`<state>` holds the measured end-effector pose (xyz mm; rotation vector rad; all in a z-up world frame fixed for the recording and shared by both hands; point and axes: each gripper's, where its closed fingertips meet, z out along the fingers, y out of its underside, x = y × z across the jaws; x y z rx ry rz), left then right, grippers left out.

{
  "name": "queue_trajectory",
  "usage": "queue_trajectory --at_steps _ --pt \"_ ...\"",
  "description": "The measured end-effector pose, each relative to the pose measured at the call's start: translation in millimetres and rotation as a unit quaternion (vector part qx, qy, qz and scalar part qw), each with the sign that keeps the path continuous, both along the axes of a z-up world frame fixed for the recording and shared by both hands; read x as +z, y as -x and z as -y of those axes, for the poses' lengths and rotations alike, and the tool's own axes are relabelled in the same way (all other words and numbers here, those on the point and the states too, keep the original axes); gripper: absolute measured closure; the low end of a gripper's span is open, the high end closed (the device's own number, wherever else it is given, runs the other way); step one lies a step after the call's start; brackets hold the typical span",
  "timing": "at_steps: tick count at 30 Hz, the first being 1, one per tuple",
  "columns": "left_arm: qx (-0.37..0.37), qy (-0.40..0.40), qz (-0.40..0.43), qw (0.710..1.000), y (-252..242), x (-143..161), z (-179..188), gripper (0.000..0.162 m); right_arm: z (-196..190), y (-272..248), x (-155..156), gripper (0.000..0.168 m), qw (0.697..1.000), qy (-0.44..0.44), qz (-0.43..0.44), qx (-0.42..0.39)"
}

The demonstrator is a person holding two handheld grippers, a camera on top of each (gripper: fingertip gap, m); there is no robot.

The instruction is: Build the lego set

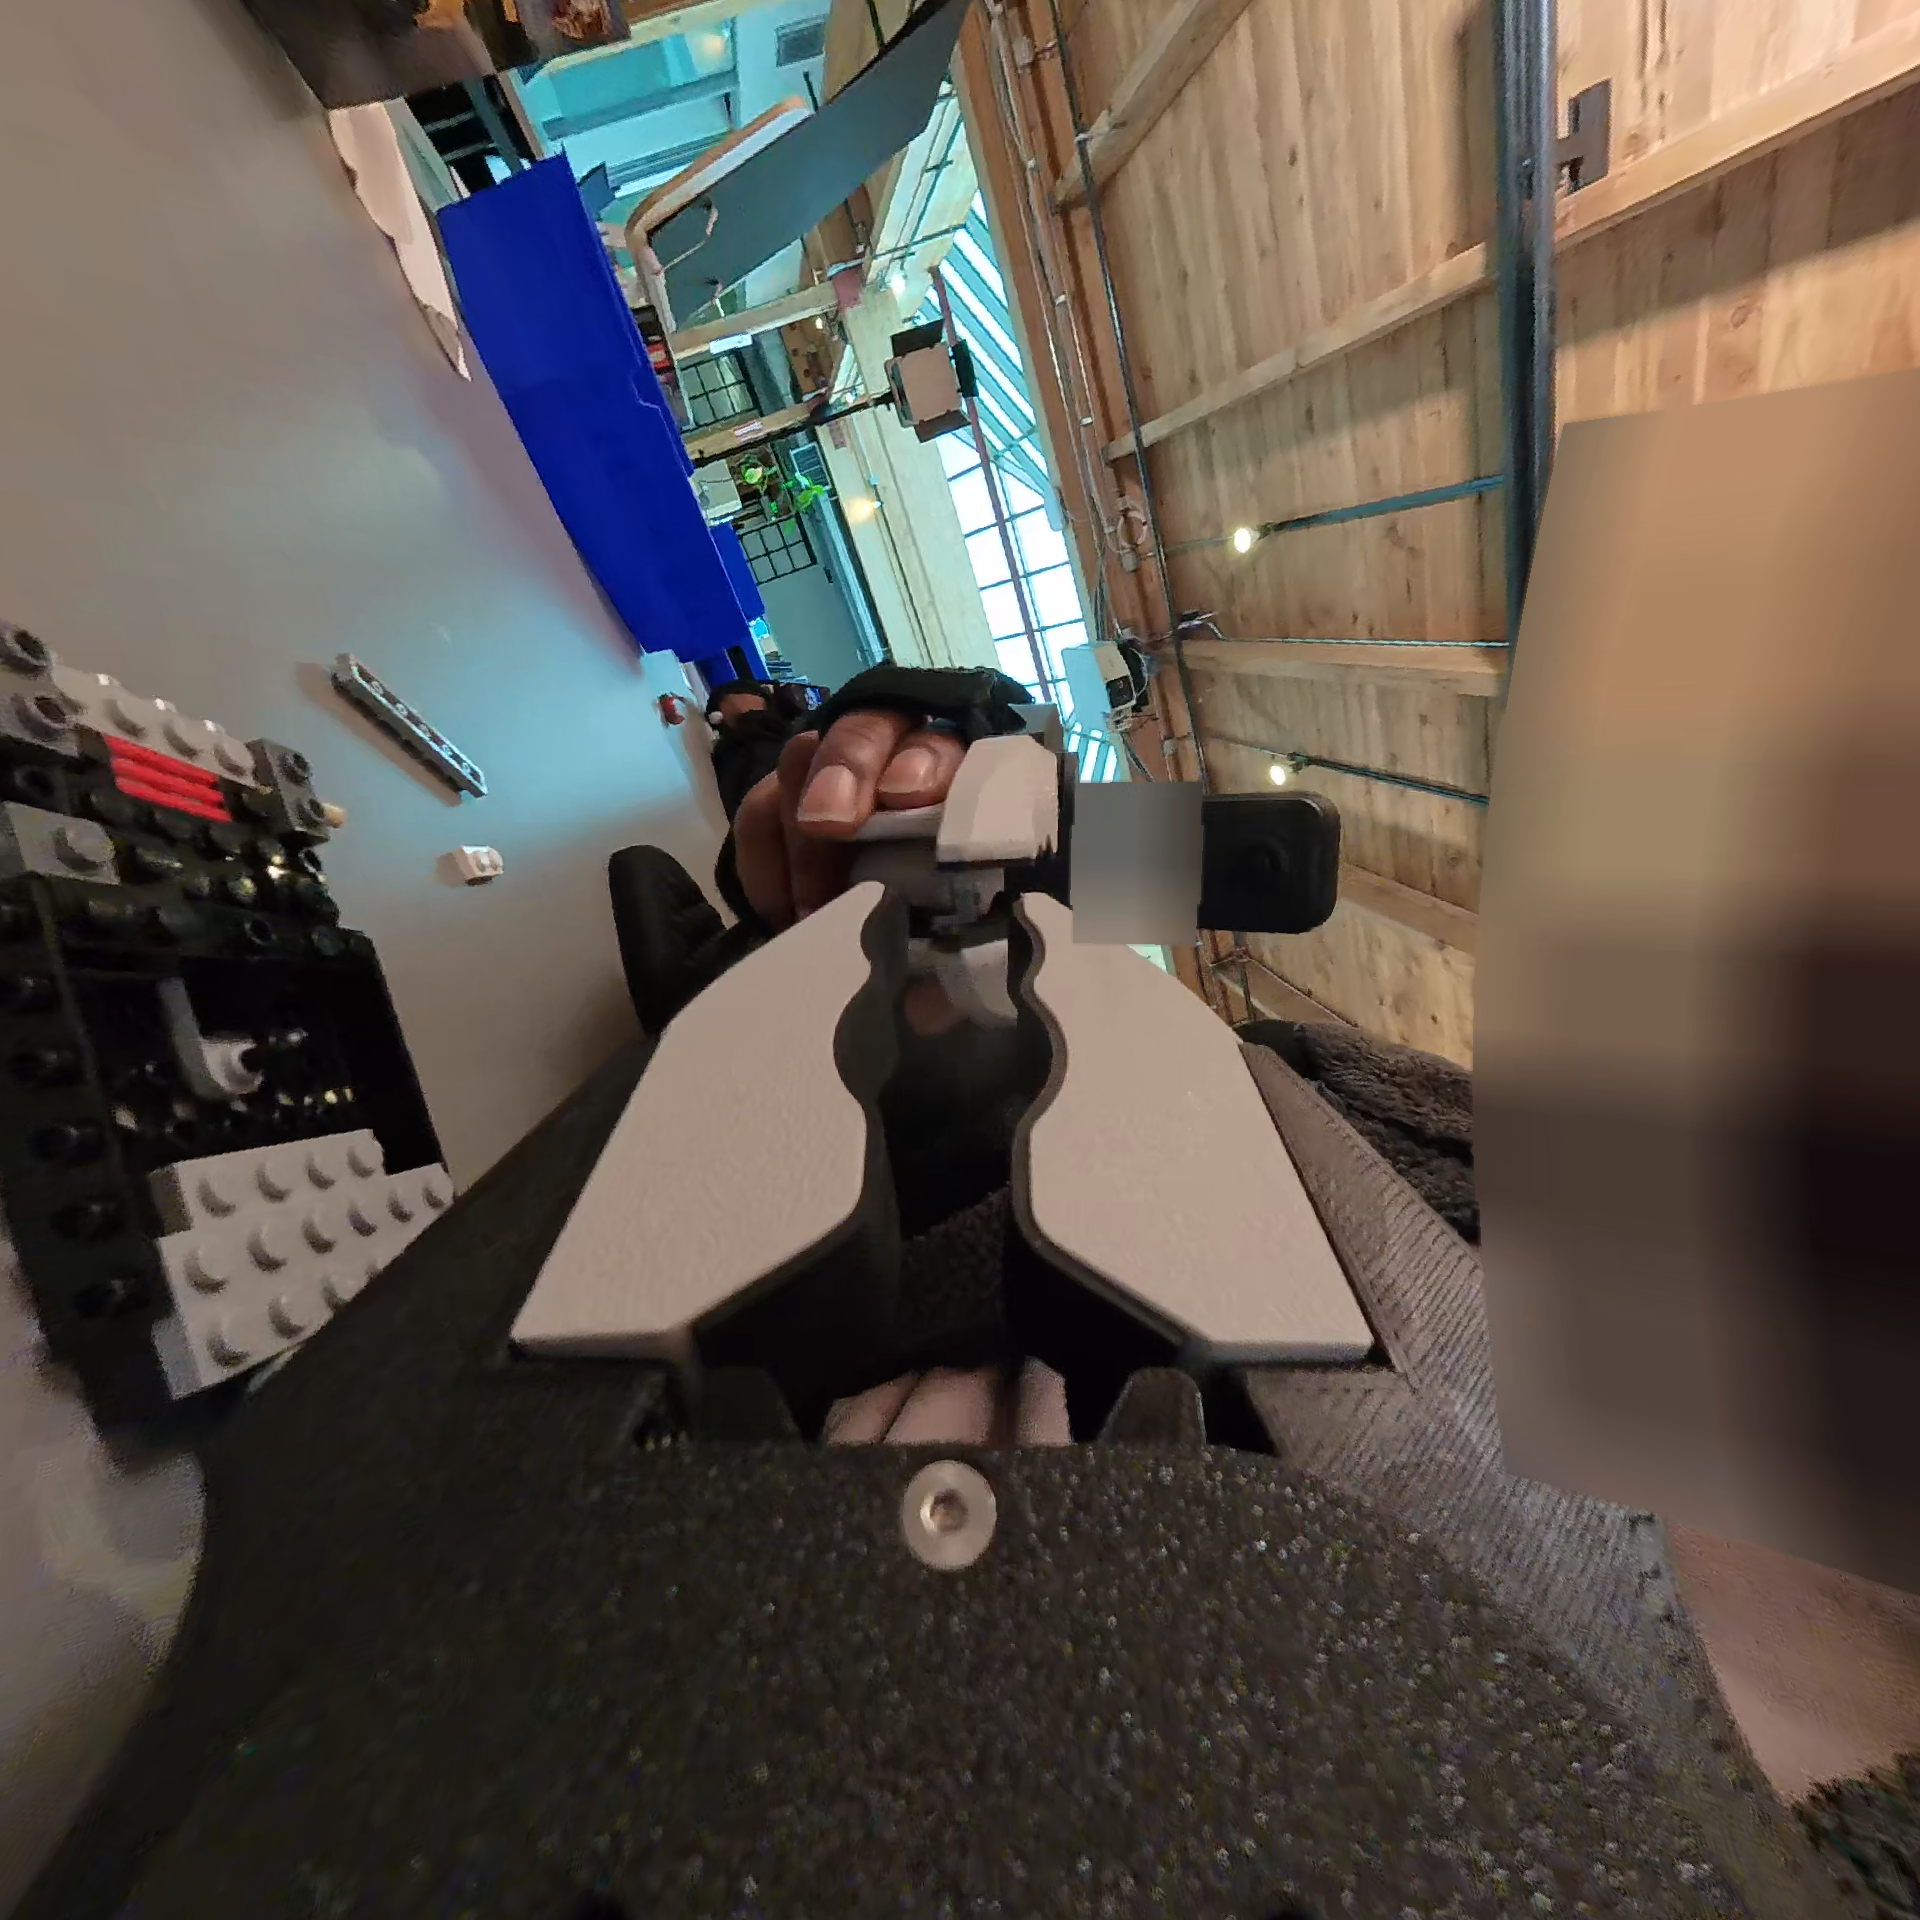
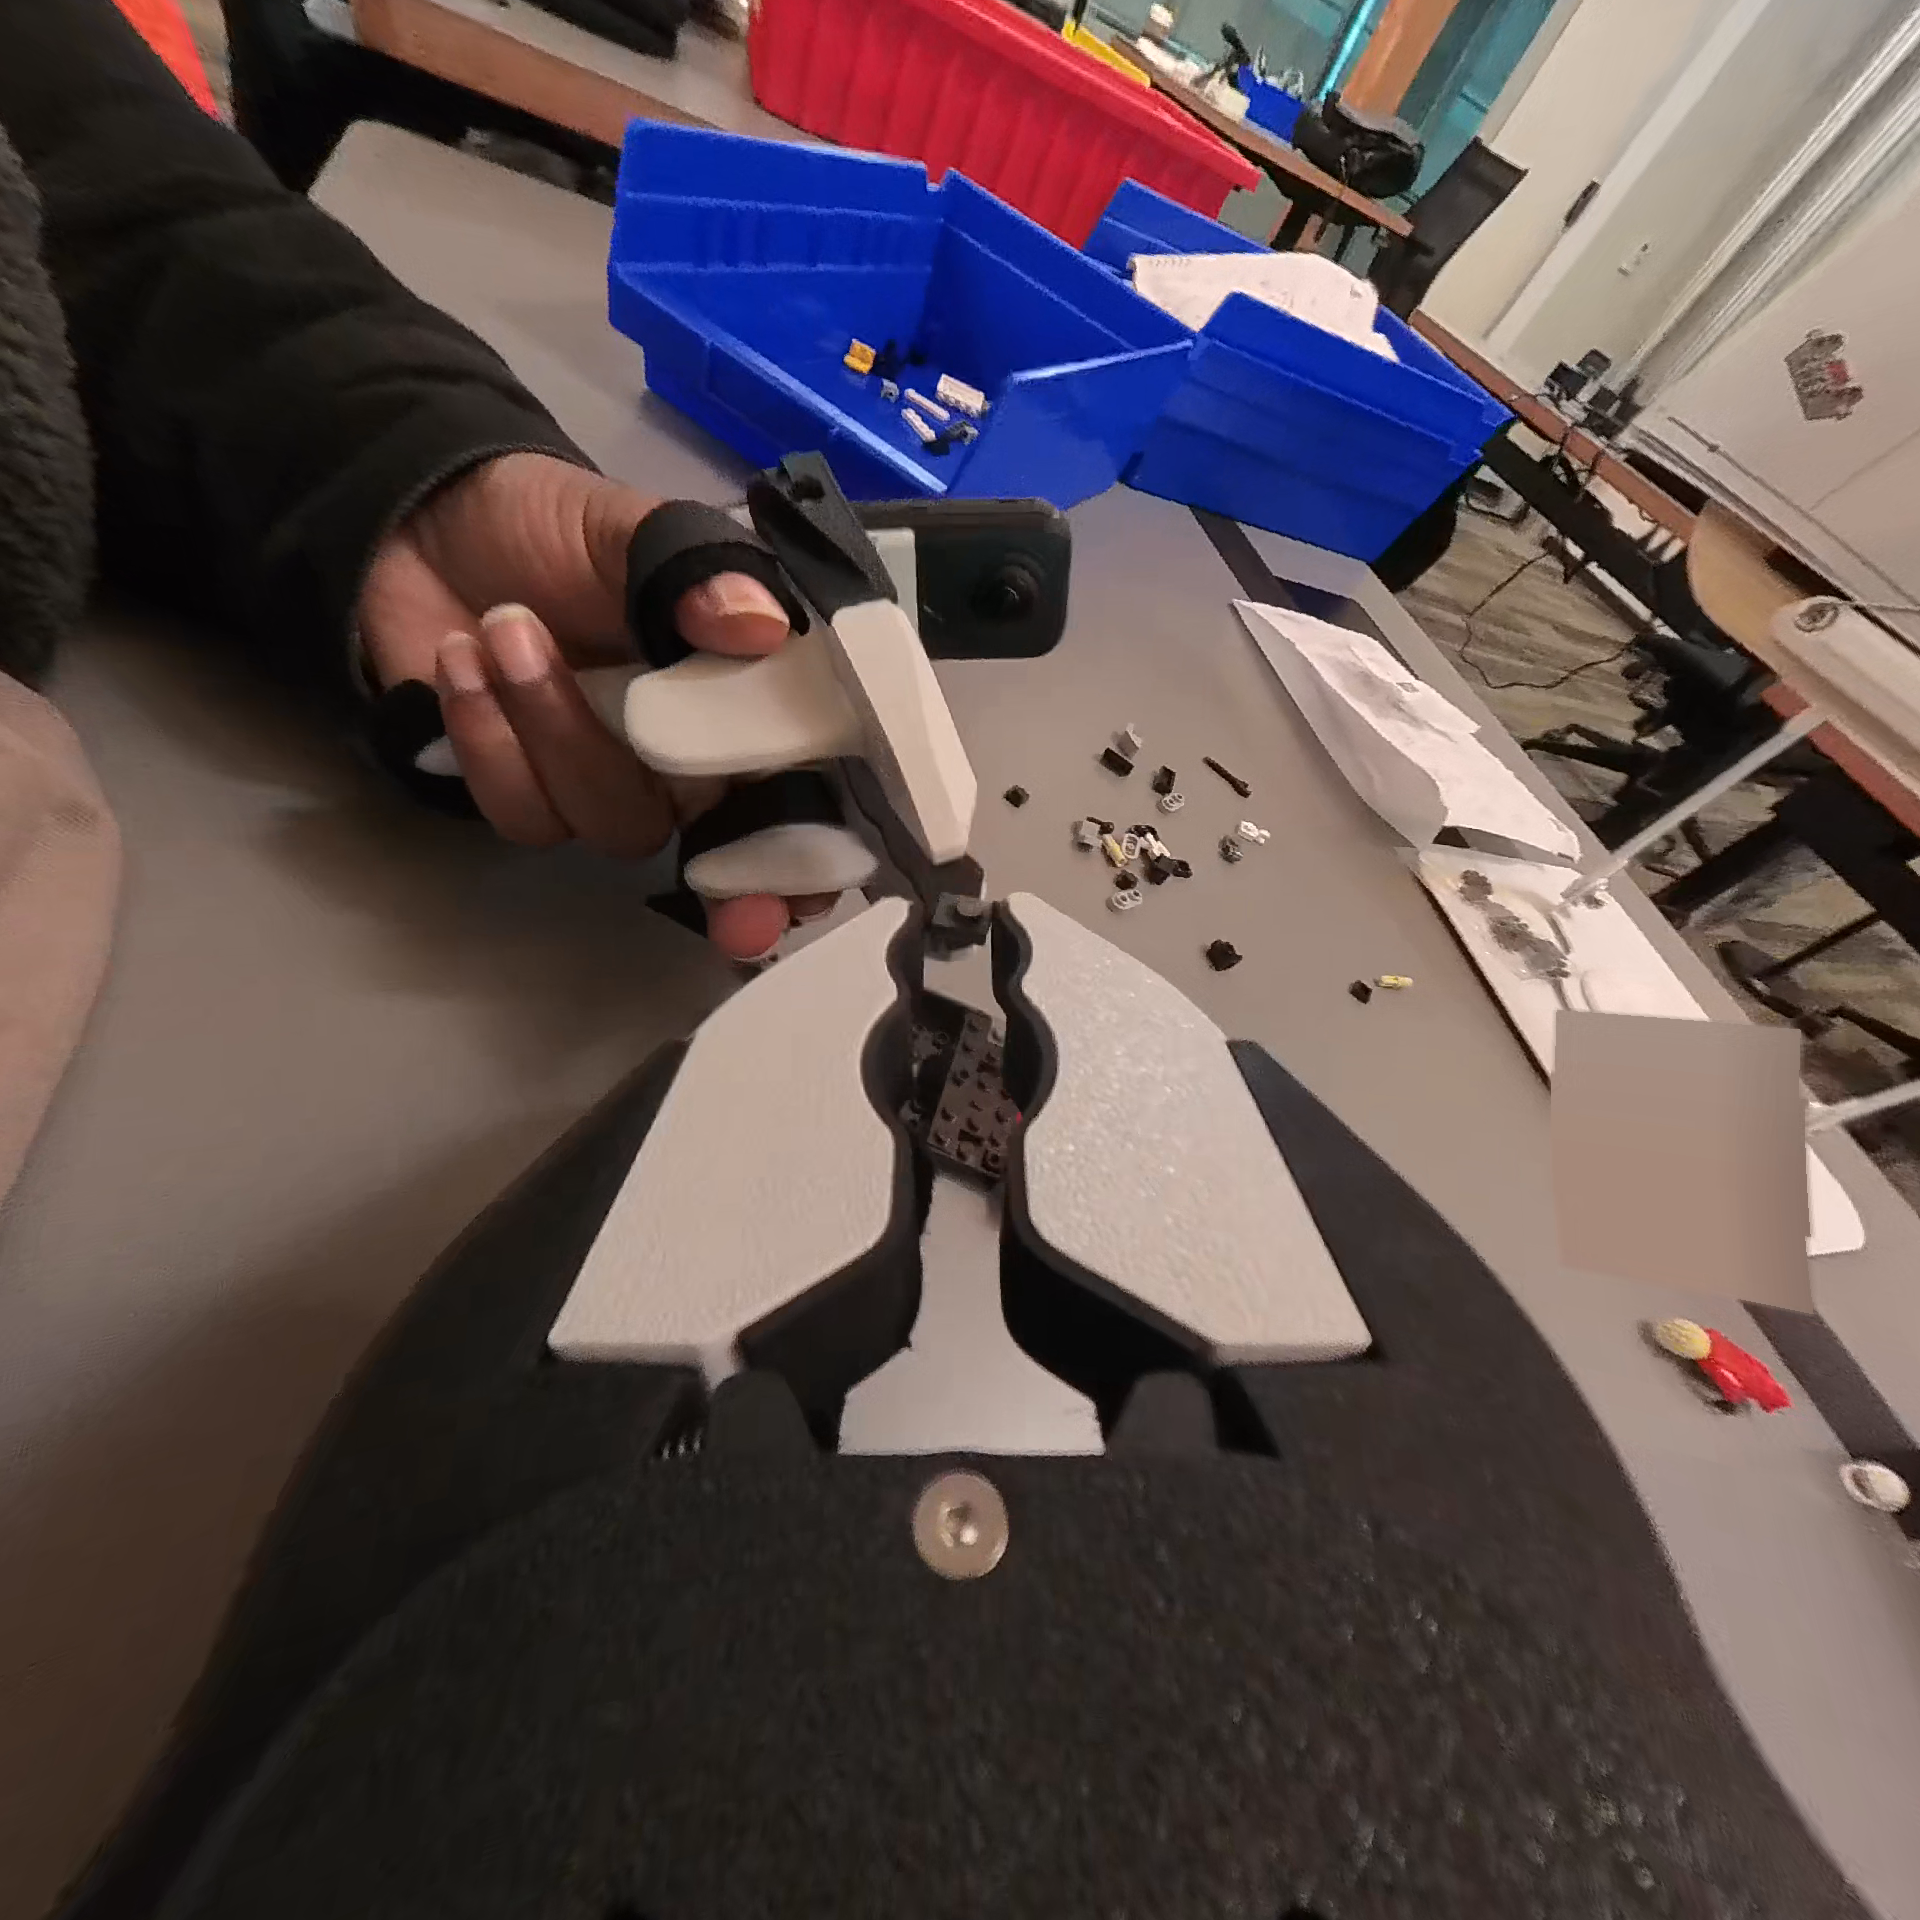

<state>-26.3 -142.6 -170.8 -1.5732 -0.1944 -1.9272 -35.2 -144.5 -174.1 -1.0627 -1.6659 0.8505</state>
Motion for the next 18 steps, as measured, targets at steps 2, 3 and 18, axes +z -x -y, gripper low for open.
queue_trajectory --at_steps 2,3,18 --pt "0.001 0.003 -0.004 1.000 1 -2 -1 0.144 0 -1 2 0.157 1.000 0.017 -0.005 0.005" --pt "-0.001 0.005 -0.003 1.000 0 -3 -1 0.144 -1 -2 2 0.157 1.000 0.022 -0.002 0.005" --pt "-0.073 0.017 -0.002 0.997 -19 -8 13 0.152 21 -11 -13 0.157 0.990 0.070 0.043 0.115"
